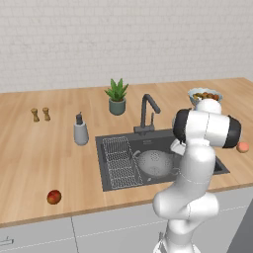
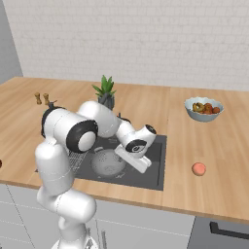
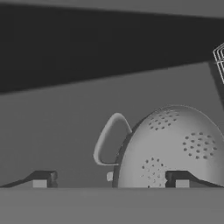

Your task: Put the colander in the sink, put the peach, apple in the colander, and turn on the sink faucet and pour water over the colander.

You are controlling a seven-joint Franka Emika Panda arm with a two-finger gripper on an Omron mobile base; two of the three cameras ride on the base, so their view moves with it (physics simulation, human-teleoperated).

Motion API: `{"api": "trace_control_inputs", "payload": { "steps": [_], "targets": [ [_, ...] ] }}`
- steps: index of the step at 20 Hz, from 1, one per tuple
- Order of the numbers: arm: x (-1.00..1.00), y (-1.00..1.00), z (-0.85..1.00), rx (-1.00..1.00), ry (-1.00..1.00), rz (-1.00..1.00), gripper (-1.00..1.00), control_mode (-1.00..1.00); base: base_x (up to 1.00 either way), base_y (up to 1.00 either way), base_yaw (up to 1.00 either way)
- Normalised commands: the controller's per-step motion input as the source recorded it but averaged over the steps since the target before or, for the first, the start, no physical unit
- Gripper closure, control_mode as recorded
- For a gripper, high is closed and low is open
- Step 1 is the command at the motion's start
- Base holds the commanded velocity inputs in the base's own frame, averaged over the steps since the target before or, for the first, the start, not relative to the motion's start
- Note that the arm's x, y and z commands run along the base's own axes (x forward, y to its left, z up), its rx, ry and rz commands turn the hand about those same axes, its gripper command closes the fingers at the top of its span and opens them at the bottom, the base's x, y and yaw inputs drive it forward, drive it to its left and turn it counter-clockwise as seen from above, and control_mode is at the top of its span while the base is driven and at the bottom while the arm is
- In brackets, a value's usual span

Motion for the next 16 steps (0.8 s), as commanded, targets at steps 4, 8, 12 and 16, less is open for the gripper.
{"api": "trace_control_inputs", "payload": {
  "steps": [4,8,12,16],
  "targets": [
    [-0.14,-0.22,0.63,0.00,-0.03,-0.05,-1.00,-1.00,0.00,0.00,0.00],
    [-0.16,-0.22,0.70,-0.02,-0.01,-0.14,-1.00,-1.00,0.00,0.00,0.00],
    [-0.33,-0.27,0.64,-0.04,-0.07,-0.17,-1.00,-1.00,0.00,0.00,0.00],
    [-0.35,-0.35,0.57,-0.08,0.00,-0.25,-1.00,-1.00,0.00,0.00,0.00]
  ]
}}
